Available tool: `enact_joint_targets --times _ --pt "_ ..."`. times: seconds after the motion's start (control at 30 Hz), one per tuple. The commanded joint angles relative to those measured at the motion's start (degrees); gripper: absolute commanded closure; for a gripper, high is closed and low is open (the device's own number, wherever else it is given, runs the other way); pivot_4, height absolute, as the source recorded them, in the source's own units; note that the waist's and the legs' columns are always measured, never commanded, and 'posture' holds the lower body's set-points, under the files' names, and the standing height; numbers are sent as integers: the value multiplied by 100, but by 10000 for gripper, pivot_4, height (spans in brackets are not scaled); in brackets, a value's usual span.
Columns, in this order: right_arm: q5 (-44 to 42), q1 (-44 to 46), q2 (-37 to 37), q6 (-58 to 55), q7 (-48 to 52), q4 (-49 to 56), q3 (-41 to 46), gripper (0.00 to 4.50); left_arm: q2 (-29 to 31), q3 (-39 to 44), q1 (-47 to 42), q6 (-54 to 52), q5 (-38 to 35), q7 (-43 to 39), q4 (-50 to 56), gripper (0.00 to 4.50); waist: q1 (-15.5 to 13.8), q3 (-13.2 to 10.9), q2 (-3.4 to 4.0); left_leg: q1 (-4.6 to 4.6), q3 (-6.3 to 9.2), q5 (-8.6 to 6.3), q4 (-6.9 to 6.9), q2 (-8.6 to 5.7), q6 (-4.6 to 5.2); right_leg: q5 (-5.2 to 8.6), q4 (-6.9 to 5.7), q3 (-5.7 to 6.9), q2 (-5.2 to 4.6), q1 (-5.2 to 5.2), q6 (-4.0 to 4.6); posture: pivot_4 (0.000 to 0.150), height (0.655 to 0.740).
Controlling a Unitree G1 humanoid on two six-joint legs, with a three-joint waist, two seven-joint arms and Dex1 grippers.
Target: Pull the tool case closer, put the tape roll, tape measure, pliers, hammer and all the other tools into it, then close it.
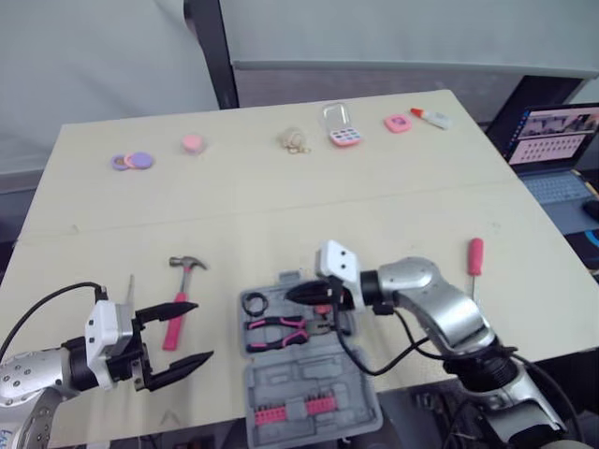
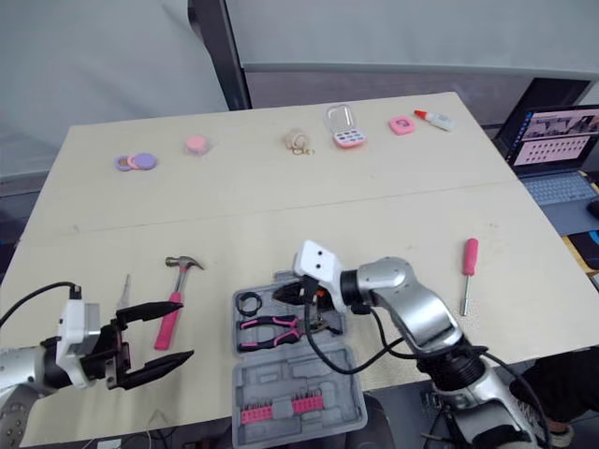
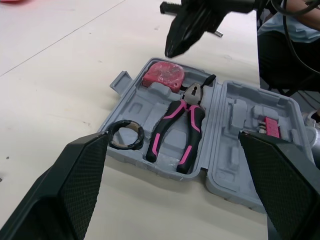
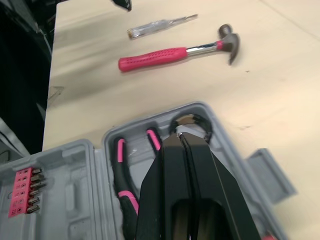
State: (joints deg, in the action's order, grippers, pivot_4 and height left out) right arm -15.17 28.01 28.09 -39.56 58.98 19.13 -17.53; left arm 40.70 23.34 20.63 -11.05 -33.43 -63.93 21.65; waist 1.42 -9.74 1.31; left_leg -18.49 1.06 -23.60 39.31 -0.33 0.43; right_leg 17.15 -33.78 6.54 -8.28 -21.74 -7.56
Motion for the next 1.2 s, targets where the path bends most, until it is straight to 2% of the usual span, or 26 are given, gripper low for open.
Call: enact_joint_targets --times 0.03,0.13,0.23,0.33,0.47,0.67,0.77,0.97,1.2 --pt "-428 -263 542 -326 91 710 583 44743 127 278 163 -80 -228 -91 223 0 -5 -1 -2 -3 1 0 0 0 0 0 1 2 0 -1 0 1500 7400" --pt "-653 -665 973 -348 47 986 1095 44743 215 444 325 -134 -284 -178 220 0 -17 -6 -5 -7 3 0 -3 0 0 0 4 12 1 -2 0 1500 7400" --pt "-813 -1409 1468 -278 53 1170 1782 44743 258 668 575 -181 -252 -152 238 0 -42 -22 -16 -7 -8 0 -4 -6 0 0 10 15 1 -1 -1 1500 7400" --pt "-920 -2236 1648 -4 16 1272 2452 44743 228 868 936 -302 -212 -31 379 0 -109 -33 -29 -4 -24 0 -3 -6 0 -4 16 15 6 2 -8 1500 7400" --pt "-927 -3242 1926 120 118 1207 2965 44743 161 928 1365 -410 13 173 428 0 -156 -47 -38 0 -36 1 0 -1 -3 -7 24 9 16 6 -14 1500 7400" --pt "-1152 -4227 2144 -92 114 1135 3275 44743 -35 1004 1723 -864 -266 363 470 0 -226 -65 -53 15 -44 3 4 8 -6 -8 24 -6 20 19 -16 1500 7400" --pt "-1183 -4493 2176 -91 79 1154 3347 31580 -154 1110 1951 -821 -216 352 474 0 -227 -67 -54 19 -53 5 7 14 -9 -8 29 -19 20 19 -15 1500 7400" --pt "-1222 -4516 2134 -18 -66 1112 3314 634 -251 1172 2125 -736 -169 306 483 0 -274 -70 -51 20 -63 4 9 20 -8 -6 31 -31 18 16 -12 1500 7400" --pt "-1323 -4726 2123 37 -88 1137 3438 634 -369 1162 2235 -257 100 221 351 0 -290 -70 -51 18 -59 3 9 19 -5 -6 31 -29 18 12 -11 1500 7400"
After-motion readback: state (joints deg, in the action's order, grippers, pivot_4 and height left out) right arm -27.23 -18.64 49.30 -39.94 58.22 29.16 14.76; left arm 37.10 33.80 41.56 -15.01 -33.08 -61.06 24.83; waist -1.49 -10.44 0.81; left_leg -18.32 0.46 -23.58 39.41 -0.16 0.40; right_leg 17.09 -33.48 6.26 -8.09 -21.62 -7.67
